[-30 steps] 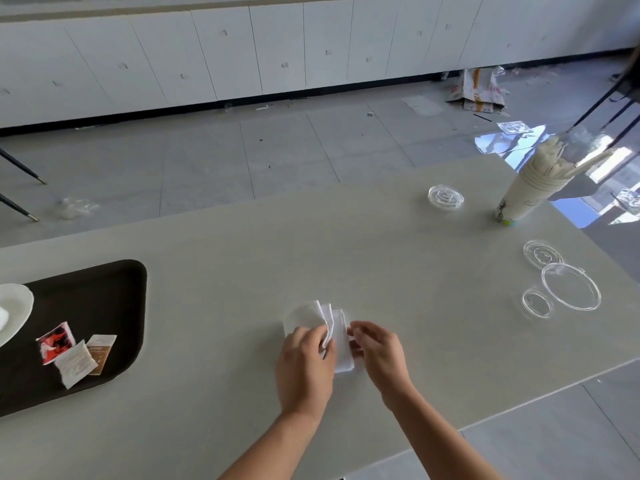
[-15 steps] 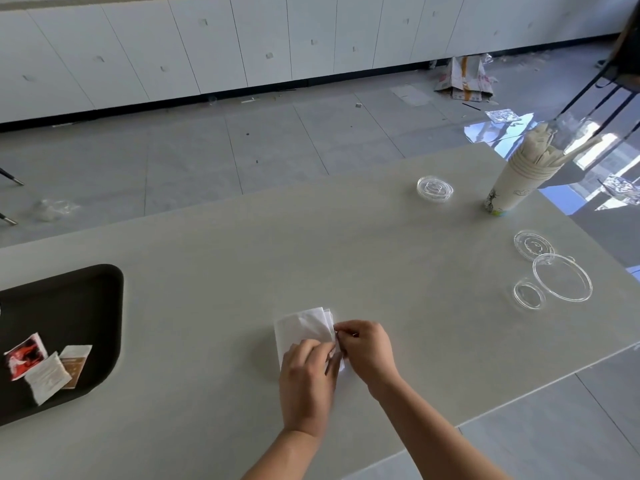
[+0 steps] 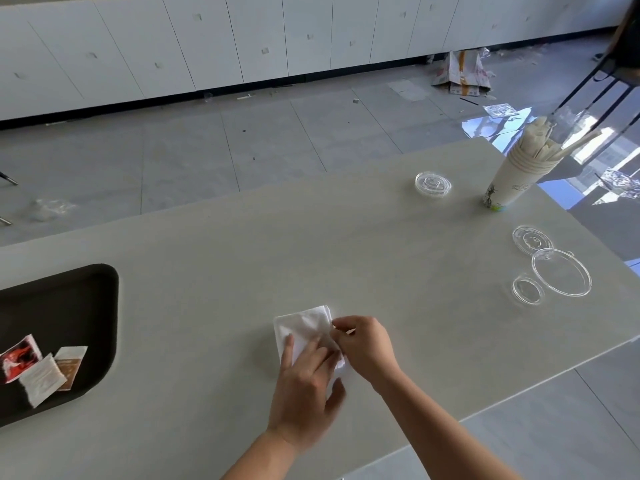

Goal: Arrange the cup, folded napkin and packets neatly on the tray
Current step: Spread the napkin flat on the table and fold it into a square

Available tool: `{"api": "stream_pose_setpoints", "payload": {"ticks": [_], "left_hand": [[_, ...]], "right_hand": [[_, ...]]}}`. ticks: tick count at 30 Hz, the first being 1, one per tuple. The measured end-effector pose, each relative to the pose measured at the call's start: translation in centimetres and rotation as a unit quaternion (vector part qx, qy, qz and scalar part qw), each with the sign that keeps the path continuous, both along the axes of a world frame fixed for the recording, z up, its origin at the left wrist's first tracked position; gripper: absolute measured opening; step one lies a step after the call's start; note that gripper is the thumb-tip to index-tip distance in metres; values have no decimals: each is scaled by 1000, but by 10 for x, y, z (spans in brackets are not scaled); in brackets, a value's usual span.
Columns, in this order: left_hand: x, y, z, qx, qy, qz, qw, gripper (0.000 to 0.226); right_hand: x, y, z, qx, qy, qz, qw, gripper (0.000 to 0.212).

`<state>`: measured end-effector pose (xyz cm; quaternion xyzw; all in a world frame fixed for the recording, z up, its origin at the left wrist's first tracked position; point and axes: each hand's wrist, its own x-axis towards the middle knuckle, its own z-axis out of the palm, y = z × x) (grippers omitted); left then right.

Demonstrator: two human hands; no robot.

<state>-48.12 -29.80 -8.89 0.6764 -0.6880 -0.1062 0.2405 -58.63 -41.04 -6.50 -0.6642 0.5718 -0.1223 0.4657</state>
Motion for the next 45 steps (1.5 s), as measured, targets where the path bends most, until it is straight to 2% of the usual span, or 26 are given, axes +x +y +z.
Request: {"api": "stream_pose_setpoints", "payload": {"ticks": [2,4,6,8,9,11,13,15,19,22,26,28,30,33,35,39,45], "left_hand": [[9,5,2,57,-46,-55,996,58],[18,8,1,92,-26,-96,991,61],[27,7,2,96,89,-80,988,58],[36,2,5,59,182,1,981,46],[39,-3,7,20,165,31,986,39],[43,-14,5,-44,34,29,998,34],[44,-26,4,-4,-83,-4,997,47],[45,-32,-3,61,-154,-11,986,68],[44,-34,-22,118,-187,-6,975,81],[45,-35,-23,120,-186,-4,975,80],[42,-34,-17,133,-170,2,976,75],[42,-35,-17,131,-167,3,977,72],[42,-34,-17,137,-168,-2,976,74],[46,-36,-16,130,-182,-12,975,76],[48,-31,-15,132,-181,-11,974,81],[55,-14,-17,160,-157,58,973,98],[57,-11,-10,162,-173,40,971,102]], "right_hand": [[-1,2,-1,-34,42,30,998,11],[-4,7,-4,-62,68,38,995,17],[-9,12,-9,-111,77,46,990,21],[-13,18,-13,-173,83,57,980,22],[-14,21,-15,-197,84,57,975,24],[-15,26,-19,-225,84,49,969,35],[-15,29,-23,-252,79,43,964,46],[-18,32,-26,-296,85,65,949,48],[-26,31,-40,-384,153,151,898,48],[-27,31,-41,-375,160,160,899,45],[-18,16,-29,-300,151,207,919,57],[-16,5,-28,-278,172,268,906,61],[-16,-1,-30,-273,204,314,886,74],[-18,-6,-32,-281,223,338,870,83],[-20,-5,-34,-283,227,343,867,87],[-18,-3,-38,-286,220,328,873,93],[-19,-4,-36,-294,227,343,863,94]]}}
